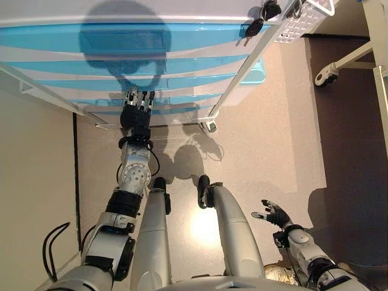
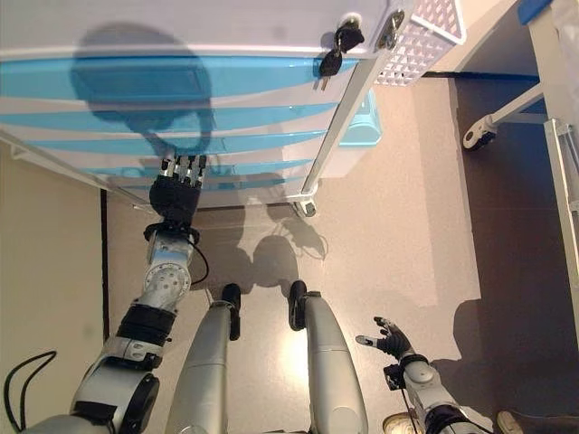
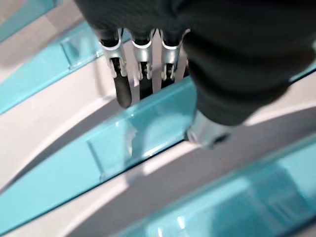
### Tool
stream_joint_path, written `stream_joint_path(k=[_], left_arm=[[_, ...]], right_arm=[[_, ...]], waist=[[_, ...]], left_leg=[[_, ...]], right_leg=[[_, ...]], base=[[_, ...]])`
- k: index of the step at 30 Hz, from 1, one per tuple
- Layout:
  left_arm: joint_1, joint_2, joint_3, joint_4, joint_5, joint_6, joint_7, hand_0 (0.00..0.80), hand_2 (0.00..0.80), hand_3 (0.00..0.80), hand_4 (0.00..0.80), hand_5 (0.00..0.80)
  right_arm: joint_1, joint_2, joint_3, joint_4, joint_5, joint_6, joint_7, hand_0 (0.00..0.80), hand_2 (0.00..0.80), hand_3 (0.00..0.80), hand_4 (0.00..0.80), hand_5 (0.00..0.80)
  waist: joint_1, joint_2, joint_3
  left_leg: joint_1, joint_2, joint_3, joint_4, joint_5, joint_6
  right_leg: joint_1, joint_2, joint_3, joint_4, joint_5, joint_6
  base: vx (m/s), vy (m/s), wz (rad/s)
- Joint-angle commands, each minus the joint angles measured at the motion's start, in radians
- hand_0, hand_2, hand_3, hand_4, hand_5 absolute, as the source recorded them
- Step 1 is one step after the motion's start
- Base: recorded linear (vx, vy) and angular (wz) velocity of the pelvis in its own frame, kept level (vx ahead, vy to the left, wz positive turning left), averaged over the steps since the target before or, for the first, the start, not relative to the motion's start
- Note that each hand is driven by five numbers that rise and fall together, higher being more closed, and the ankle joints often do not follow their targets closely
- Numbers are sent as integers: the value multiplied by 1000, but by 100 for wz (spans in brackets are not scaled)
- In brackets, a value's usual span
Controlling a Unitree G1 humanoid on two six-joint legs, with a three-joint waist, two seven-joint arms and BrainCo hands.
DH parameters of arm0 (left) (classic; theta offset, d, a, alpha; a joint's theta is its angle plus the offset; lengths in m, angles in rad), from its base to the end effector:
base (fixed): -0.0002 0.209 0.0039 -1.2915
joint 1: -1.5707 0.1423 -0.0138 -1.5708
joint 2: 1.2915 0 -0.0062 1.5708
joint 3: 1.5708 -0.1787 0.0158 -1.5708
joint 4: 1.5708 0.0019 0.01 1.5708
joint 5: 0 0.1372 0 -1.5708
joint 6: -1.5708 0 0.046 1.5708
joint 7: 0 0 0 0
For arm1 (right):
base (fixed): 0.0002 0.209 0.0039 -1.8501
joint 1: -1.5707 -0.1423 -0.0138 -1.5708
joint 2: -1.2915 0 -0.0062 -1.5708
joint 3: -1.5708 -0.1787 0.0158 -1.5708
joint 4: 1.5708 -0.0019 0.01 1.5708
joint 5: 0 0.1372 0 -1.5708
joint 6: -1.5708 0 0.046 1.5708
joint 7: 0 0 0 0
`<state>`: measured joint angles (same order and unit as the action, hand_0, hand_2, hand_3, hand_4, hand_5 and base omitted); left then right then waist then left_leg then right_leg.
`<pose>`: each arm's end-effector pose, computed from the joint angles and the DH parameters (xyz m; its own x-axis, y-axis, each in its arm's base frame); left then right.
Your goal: Open the drawer and pick up the medicine
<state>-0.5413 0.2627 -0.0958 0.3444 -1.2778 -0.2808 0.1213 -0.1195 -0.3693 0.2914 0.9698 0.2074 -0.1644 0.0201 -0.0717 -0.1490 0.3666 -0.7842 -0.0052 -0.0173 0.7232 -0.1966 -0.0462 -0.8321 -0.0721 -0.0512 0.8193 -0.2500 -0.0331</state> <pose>0.2962 0.1704 0.1254 0.9653 0.1539 0.2111 0.0988 0.5328 -0.8404 0.1572 -0.2331 -0.0669 0.7508 -0.0634 -0.6575 -0.1362 0.9592 -0.2480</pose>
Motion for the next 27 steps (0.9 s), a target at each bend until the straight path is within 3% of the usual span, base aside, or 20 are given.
stream_joint_path(k=[1,10,11,12,13,14,27], left_arm=[[-182,62,19,-213,113,-137,-151,800,800,800,800,800],[-157,51,36,-215,103,-143,-134,800,800,800,800,800],[-151,51,37,-216,98,-141,-137,800,800,800,800,800],[-150,50,37,-216,98,-141,-137,800,800,800,800,800],[-142,51,38,-217,93,-137,-143,800,800,800,800,800],[-138,50,37,-218,92,-137,-144,800,800,800,800,800],[39,0,62,-238,54,-102,-187,800,800,800,800,800]], right_arm=[[69,-52,44,56,-17,17,5,0,0,0,0,0],[56,-20,55,105,-33,22,-16,0,0,0,0,0],[50,-15,55,115,-37,22,-24,0,0,0,0,0],[51,-15,56,116,-38,22,-24,0,0,0,0,0],[48,-8,55,117,-37,22,-26,0,0,0,0,0],[46,-6,55,115,-39,21,-31,0,0,0,0,0],[51,19,33,135,-55,28,-52,0,0,0,0,0]], waist=[[-8,47,-115],[6,43,-101],[8,37,-98],[8,39,-102],[10,34,-99],[11,32,-99],[52,31,-78]], left_leg=[[68,-37,20,-64,-19,75],[153,-46,-3,-217,57,60],[155,-49,-2,-258,107,61],[169,-49,-9,-255,77,57],[175,-50,-9,-303,128,57],[182,-51,-13,-317,136,56],[252,-75,-54,-371,165,55]], right_leg=[[72,5,15,-134,103,65],[177,3,-4,-280,160,74],[185,-2,-15,-322,201,70],[195,2,-10,-313,173,76],[203,-5,-23,-353,211,74],[210,-4,-26,-362,214,75],[286,-30,-58,-371,207,75]], base=[[14,-34,0],[1,-34,4],[-2,-37,6],[-96,-36,10],[3,-31,9],[-94,-23,15],[0,-6,9]])
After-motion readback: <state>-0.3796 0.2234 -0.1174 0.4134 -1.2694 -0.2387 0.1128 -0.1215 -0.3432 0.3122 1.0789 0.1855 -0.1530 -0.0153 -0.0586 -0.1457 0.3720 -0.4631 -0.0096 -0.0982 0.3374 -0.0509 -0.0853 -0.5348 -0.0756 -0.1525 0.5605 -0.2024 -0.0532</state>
